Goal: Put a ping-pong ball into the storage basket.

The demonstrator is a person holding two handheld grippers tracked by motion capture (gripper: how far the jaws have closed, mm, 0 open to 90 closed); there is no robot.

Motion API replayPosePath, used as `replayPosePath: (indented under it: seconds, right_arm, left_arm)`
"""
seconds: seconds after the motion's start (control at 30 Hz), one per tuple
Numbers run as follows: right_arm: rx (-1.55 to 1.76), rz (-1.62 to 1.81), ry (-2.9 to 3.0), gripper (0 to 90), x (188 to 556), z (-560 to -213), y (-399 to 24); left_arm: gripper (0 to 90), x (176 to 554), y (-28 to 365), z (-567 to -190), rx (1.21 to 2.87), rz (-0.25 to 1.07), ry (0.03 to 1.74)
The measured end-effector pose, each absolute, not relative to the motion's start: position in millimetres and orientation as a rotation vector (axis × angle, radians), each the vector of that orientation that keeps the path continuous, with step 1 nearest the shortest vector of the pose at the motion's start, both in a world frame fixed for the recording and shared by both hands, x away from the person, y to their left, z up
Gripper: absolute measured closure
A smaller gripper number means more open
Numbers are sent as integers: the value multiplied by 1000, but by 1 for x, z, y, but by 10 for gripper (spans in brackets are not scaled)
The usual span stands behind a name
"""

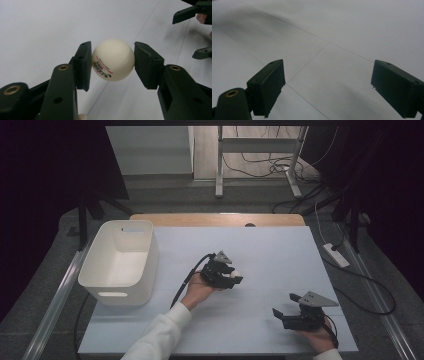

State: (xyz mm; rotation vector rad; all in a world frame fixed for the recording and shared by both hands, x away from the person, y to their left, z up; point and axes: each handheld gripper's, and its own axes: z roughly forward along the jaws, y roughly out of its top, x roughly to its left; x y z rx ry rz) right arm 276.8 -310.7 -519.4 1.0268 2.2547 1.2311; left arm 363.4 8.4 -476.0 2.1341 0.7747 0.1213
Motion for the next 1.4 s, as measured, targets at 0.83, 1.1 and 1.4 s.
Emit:
replayPosePath:
  seconds: [0.83,1.1,1.4]
  right_arm:
    - [1028,1226,2254,120,277,-519,-310]
    - [1028,1228,2253,120,277,-520,-310]
    - [1028,1227,2254,120,277,-520,-310]
  left_arm:
    - [504,350,26,-460,2107,160,752]
    - [504,346,30,-456,2096,168,750]
    - [504,344,35,-454,2091,174,751]
